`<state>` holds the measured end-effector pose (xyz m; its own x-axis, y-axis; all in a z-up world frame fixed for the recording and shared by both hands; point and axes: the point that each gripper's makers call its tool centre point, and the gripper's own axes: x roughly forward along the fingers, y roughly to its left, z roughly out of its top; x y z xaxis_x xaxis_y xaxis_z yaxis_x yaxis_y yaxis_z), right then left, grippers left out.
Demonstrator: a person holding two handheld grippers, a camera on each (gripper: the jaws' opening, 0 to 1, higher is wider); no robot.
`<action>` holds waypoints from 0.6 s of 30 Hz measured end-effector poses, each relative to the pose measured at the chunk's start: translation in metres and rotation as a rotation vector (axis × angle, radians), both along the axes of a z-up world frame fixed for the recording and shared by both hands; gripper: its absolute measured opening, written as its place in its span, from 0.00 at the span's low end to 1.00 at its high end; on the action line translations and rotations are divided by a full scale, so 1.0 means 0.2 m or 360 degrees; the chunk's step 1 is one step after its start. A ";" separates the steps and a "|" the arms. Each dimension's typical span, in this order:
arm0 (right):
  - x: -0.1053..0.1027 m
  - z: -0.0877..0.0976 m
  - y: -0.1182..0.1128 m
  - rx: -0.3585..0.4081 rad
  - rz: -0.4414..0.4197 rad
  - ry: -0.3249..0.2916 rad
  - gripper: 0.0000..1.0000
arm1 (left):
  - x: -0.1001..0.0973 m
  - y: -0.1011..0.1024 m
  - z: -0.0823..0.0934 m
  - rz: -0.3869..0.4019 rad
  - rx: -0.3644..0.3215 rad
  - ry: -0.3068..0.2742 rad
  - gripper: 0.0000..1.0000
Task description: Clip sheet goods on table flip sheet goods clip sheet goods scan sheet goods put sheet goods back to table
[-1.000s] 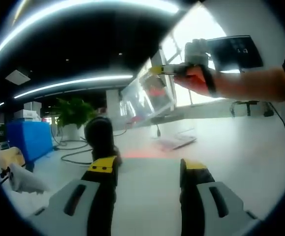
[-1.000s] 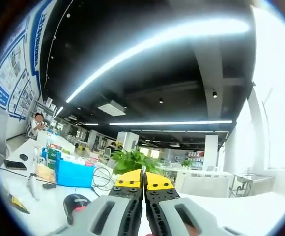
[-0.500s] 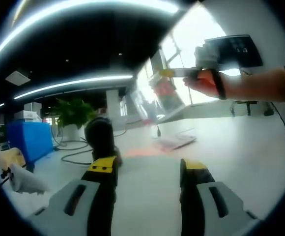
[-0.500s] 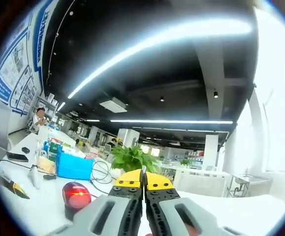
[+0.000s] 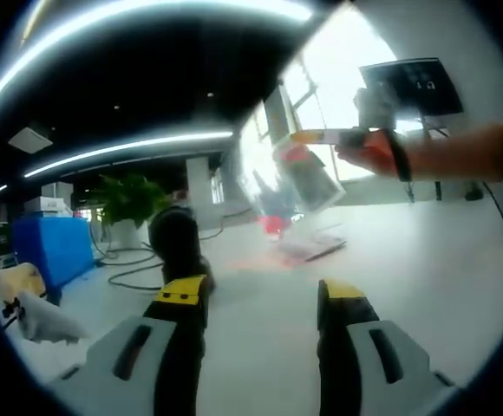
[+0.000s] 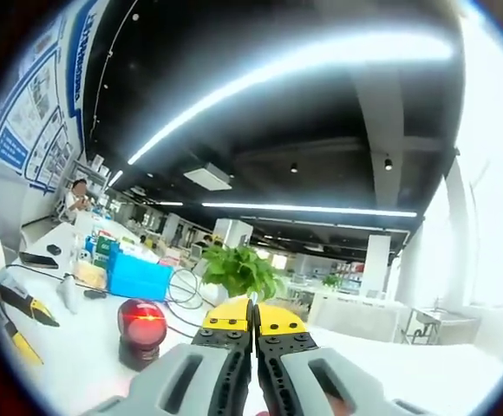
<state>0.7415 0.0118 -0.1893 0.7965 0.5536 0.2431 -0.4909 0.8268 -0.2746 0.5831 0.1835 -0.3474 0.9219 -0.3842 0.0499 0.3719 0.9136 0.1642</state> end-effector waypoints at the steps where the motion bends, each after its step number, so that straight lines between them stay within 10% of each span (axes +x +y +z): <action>1: 0.00 -0.01 0.00 -0.0005 0.0000 0.0002 0.00 | 0.00 0.00 0.00 0.0000 0.0001 0.0000 0.43; 18: -0.07 -0.20 -0.05 -0.0018 0.0102 0.0128 0.00 | 0.00 0.00 0.00 0.0001 0.0015 0.0006 0.43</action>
<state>0.7278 0.0025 -0.2291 0.7760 0.6064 0.1737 -0.5634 0.7902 -0.2412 0.5822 0.1827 -0.3481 0.9223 -0.3841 0.0426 0.3720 0.9123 0.1715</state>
